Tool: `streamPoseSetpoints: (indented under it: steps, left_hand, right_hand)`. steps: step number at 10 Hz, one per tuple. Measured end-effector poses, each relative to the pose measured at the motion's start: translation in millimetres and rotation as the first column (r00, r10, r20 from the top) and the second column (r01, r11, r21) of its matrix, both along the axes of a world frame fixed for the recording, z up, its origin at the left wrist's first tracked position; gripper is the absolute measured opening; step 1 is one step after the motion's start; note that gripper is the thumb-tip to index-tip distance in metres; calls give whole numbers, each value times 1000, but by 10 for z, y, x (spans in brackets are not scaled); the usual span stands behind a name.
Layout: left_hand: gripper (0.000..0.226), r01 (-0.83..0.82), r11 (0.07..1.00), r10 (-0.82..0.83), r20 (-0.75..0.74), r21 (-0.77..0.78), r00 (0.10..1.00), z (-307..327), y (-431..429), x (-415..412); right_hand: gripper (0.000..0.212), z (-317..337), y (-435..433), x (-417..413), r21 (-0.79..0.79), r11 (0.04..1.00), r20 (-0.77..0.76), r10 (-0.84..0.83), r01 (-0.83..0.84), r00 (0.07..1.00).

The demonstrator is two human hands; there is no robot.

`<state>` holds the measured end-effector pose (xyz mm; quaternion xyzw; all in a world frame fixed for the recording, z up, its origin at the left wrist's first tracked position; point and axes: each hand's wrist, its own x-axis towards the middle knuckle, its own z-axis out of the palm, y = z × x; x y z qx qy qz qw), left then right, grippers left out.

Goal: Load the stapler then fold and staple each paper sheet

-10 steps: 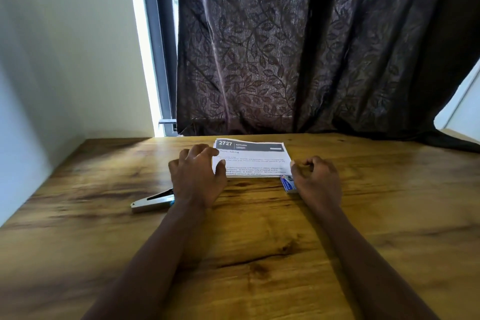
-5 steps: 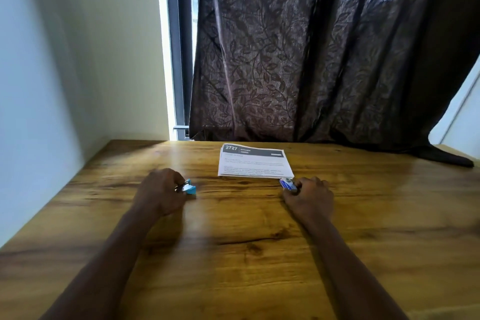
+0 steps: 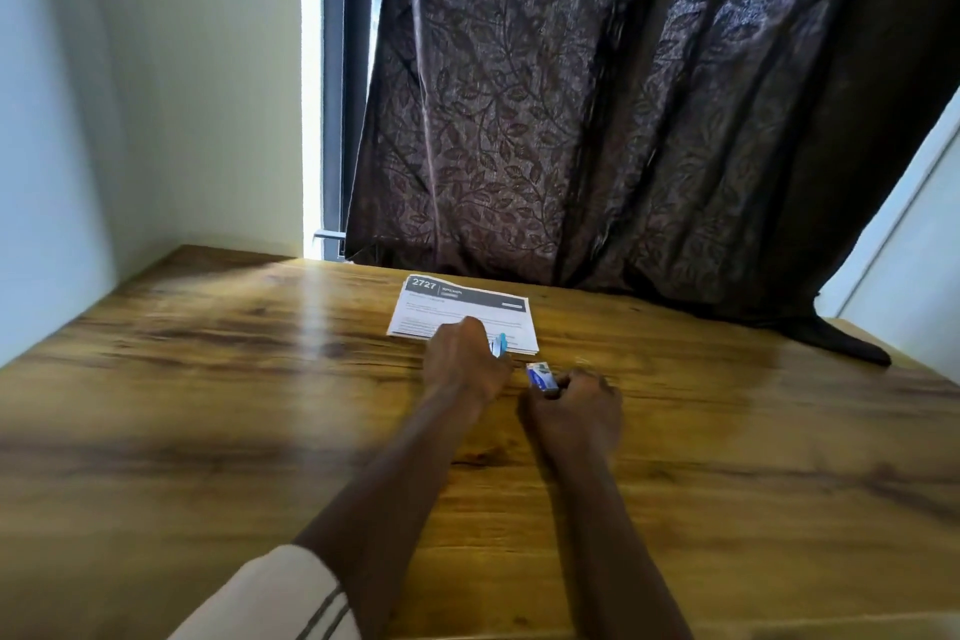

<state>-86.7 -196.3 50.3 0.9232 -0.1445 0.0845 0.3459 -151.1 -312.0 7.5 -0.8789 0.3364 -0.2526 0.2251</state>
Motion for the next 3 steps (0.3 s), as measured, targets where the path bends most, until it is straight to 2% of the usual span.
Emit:
streamPoseSetpoints:
  steps: [1,2,3]
  left_hand:
    - [45,-25,1000,25,-47,9,999,-57,-135,-46]
    - [49,-34,999,35,-82,20,996,-30,-159,-92]
    - [67,-25,999,26,-49,25,998,-63,-95,-134]
  right_hand:
    - [50,-14,-10,4,39,999,-3,19,-19,1000]
    - [58,-20,14,5,63,998,3,23,-23,1000]
    - [64,18,21,-33,71,997,41,17,-20,999]
